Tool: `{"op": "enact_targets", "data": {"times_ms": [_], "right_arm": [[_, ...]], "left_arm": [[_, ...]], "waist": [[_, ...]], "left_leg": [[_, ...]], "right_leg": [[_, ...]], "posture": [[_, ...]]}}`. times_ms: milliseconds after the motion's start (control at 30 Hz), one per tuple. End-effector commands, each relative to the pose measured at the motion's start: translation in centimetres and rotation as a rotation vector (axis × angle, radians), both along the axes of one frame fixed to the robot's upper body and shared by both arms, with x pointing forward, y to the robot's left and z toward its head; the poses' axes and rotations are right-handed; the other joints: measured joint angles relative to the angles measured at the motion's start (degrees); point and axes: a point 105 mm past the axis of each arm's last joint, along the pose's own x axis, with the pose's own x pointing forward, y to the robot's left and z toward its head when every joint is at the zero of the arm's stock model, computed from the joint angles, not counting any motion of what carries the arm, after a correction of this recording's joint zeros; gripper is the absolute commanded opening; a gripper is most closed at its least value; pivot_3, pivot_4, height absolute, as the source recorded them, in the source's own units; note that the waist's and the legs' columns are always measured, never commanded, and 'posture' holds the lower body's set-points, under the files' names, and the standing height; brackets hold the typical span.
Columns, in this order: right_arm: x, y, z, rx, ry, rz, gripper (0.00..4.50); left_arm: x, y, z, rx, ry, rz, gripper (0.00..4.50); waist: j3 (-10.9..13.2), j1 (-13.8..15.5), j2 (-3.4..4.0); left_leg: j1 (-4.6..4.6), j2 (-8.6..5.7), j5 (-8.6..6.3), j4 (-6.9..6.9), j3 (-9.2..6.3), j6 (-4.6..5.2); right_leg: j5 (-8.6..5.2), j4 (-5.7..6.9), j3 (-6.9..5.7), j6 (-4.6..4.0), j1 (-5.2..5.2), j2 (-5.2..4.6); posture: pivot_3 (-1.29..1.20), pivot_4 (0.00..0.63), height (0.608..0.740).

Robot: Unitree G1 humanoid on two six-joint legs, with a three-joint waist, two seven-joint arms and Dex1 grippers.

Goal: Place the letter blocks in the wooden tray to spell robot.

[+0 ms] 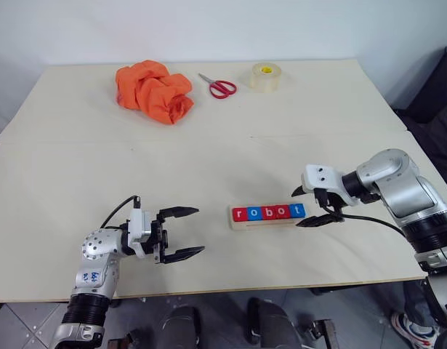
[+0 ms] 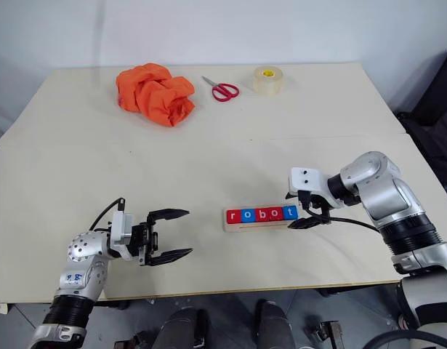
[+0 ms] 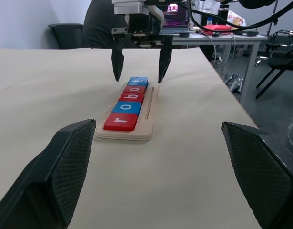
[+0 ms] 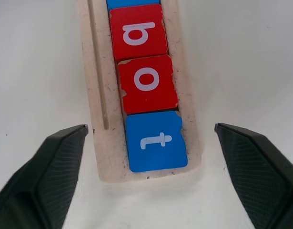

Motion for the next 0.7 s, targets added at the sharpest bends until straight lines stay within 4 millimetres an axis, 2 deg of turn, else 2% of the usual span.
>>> {"op": "enact_targets", "data": {"times_ms": [33,167,300,500,700], "right_arm": [[0.0,-0.8,2.0,0.039,-0.061,-0.034,4.42],[-0.5,-1.8,1.8,0.062,-0.048,-0.078,3.52],[-0.6,-2.7,1.1,0.052,-0.045,-0.119,2.13],[-0.3,-2.5,0.6,0.065,-0.041,-0.122,0.01],[-0.1,-1.6,0.4,0.09,-0.038,-0.11,0.01]], "left_arm": [[0.1,-0.2,0.6,-0.014,-0.031,-0.009,4.5],[0.2,-0.3,0.6,-0.016,-0.032,-0.011,4.5],[0.4,-0.3,0.6,-0.017,-0.031,-0.014,4.5],[0.4,-0.3,0.6,-0.015,-0.034,-0.016,4.5],[0.4,-0.2,0.6,-0.014,-0.034,-0.014,4.5]], "waist": [[0.0,-0.01,0.0],[0.0,0.05,0.0],[0.0,0.03,0.0],[0.0,-0.09,0.0],[0.0,-0.02,0.0]], "left_leg": [[0.0,0.0,0.0,0.0,0.0,0.0],[0.0,0.0,0.0,0.0,-0.01,0.0],[0.0,0.0,0.0,0.0,0.0,0.0],[0.01,0.01,0.0,0.0,0.0,-0.01],[0.01,0.01,0.0,0.0,0.0,-0.01]], "right_leg": [[0.0,0.0,0.0,0.0,0.0,0.0],[0.0,-0.01,0.0,0.0,0.01,0.0],[0.0,-0.01,0.0,0.0,0.0,0.0],[0.0,0.01,0.0,0.0,0.0,0.02],[0.0,0.0,0.0,0.0,0.01,0.01]], "posture": [[0.0,0.15,0.74],[0.0,0.15,0.74],[0.0,0.15,0.74],[0.0,0.15,0.74],[0.0,0.15,0.74]]}}
